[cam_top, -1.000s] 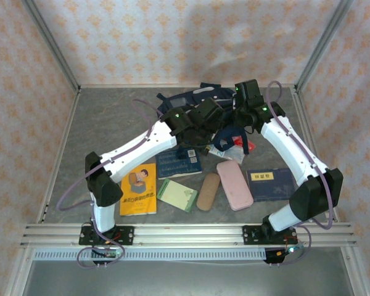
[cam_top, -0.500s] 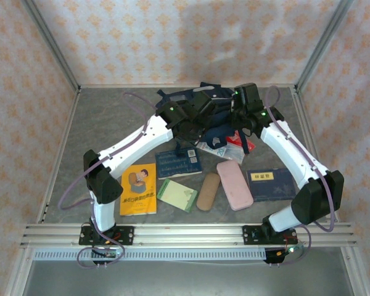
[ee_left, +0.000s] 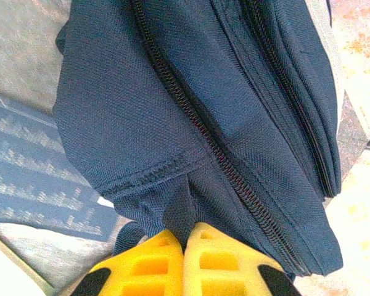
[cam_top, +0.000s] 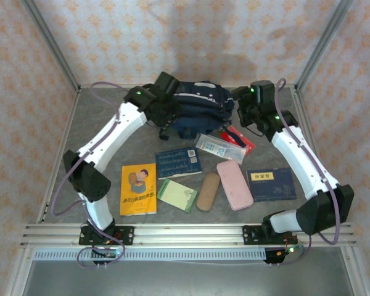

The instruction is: Pack the student bag

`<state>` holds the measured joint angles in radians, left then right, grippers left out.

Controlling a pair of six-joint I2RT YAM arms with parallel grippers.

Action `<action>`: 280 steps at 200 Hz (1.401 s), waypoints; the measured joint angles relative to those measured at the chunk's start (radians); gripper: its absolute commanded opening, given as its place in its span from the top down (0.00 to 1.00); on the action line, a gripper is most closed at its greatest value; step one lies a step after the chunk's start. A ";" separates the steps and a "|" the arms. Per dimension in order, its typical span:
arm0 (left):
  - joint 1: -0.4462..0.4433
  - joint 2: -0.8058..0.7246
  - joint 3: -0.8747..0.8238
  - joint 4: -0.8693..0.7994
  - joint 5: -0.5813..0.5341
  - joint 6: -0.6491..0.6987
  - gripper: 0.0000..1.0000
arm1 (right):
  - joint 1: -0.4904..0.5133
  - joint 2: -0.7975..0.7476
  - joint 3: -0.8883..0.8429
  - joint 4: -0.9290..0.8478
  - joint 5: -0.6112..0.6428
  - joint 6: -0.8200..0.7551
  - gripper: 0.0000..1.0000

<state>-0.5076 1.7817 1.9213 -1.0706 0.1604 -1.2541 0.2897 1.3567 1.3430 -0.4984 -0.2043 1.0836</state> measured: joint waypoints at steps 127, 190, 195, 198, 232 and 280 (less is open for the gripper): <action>0.153 -0.121 -0.154 0.033 0.329 0.435 1.00 | -0.147 0.549 -0.026 0.244 -0.394 -0.284 0.16; 0.196 -0.100 -0.120 0.019 0.380 0.498 1.00 | -0.155 0.665 0.013 0.437 -0.498 -0.175 0.83; 0.197 -0.098 -0.117 0.018 0.382 0.504 1.00 | -0.156 0.666 0.012 0.455 -0.507 -0.167 0.86; 0.200 -0.096 -0.116 0.018 0.383 0.505 1.00 | -0.156 0.666 0.011 0.460 -0.507 -0.157 0.87; 0.217 -0.080 -0.090 0.005 0.378 0.551 1.00 | -0.158 0.621 -0.066 0.570 -0.503 -0.082 1.00; 0.236 -0.027 0.003 -0.041 0.283 0.606 0.79 | -0.106 0.359 -0.178 0.459 -0.346 -0.013 1.00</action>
<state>-0.2714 1.7550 1.9247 -1.1114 0.4435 -0.6483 0.1841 1.7153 1.1648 -0.0391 -0.5499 1.0710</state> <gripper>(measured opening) 0.092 0.148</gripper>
